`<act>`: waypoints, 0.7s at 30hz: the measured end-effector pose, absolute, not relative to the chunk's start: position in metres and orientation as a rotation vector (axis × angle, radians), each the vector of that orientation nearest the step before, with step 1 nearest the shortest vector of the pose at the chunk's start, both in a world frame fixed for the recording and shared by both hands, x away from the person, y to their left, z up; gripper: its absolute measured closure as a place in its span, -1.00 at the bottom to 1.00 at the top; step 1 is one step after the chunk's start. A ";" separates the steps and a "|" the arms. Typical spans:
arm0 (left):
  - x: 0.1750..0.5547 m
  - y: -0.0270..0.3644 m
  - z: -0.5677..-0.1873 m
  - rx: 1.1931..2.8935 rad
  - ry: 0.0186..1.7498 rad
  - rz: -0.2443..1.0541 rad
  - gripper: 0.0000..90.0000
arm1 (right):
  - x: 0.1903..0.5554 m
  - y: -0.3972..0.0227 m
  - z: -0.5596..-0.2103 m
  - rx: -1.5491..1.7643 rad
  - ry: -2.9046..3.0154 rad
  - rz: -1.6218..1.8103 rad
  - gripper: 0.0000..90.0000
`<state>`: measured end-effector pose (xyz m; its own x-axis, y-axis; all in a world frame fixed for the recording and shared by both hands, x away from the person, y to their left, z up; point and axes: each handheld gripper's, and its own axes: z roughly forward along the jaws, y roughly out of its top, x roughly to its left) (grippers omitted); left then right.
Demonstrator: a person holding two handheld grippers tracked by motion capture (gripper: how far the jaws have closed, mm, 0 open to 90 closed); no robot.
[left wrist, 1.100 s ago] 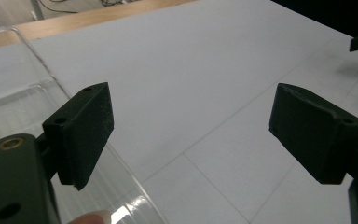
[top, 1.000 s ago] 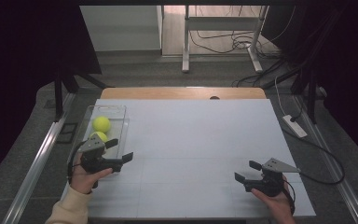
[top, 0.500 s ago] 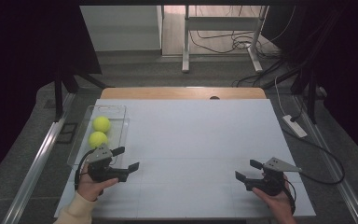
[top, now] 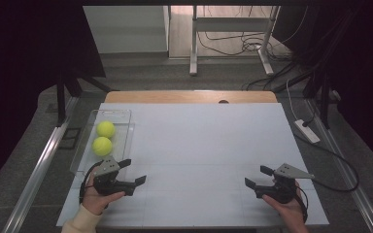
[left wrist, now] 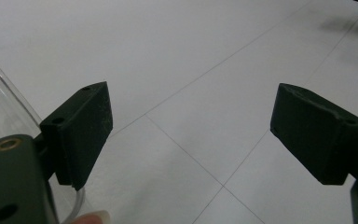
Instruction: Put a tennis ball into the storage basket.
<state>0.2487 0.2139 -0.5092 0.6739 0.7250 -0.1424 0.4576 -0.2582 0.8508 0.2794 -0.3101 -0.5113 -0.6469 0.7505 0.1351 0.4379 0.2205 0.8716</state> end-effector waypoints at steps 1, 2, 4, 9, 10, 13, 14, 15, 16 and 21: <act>0.249 0.214 -0.509 1.909 0.924 0.346 -0.69 | 0.280 -0.310 -0.511 1.109 2.184 1.396 -0.66; 0.248 0.214 -0.509 1.909 0.924 0.346 -0.69 | 0.280 -0.310 -0.511 1.109 2.185 1.396 -0.66; 0.248 0.213 -0.509 1.913 0.922 0.348 -0.69 | 0.280 -0.310 -0.511 1.108 2.187 1.395 -0.66; 0.248 0.214 -0.508 1.904 0.923 0.351 -0.69 | 0.280 -0.310 -0.512 1.108 2.189 1.392 -0.66; 0.248 0.214 -0.508 1.903 0.921 0.351 -0.68 | 0.280 -0.310 -0.512 1.107 2.189 1.391 -0.66; 0.248 0.214 -0.508 1.904 0.917 0.353 -0.68 | 0.280 -0.310 -0.512 1.107 2.188 1.394 -0.66; 0.248 0.214 -0.508 1.905 0.916 0.352 -0.68 | 0.280 -0.310 -0.512 1.108 2.188 1.394 -0.66; 0.248 0.213 -0.508 1.904 0.914 0.354 -0.68 | 0.280 -0.310 -0.512 1.106 2.187 1.393 -0.66; 0.248 0.213 -0.508 1.904 0.914 0.354 -0.68 | 0.280 -0.310 -0.512 1.106 2.187 1.393 -0.66; 0.247 0.213 -0.505 1.906 0.905 0.361 -0.68 | 0.280 -0.310 -0.512 1.107 2.187 1.392 -0.66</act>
